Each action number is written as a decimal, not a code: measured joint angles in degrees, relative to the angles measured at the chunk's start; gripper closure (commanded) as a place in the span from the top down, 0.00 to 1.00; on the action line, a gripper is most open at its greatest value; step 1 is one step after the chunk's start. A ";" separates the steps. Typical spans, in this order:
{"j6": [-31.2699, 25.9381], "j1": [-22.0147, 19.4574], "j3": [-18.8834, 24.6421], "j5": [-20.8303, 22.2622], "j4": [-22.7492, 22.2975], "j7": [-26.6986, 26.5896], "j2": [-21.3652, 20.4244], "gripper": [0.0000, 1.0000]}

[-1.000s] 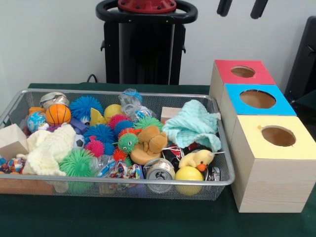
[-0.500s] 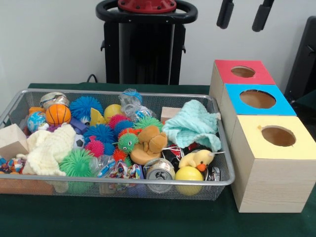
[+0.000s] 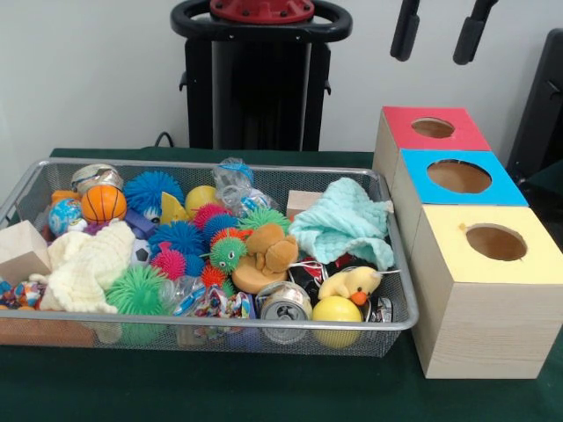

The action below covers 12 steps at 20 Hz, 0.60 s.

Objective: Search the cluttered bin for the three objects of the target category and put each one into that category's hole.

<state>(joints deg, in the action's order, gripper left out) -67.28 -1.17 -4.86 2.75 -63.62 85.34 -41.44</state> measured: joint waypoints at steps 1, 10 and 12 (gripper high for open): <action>0.00 0.00 -0.04 -0.03 -0.19 0.00 -0.12 1.00; 0.00 -0.08 -0.09 -0.29 -2.52 0.00 -1.73 1.00; 0.00 -0.15 -0.08 -0.31 -2.59 0.00 -1.96 1.00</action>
<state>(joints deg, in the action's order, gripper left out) -67.28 -1.32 -4.94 2.45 -66.21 85.34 -43.40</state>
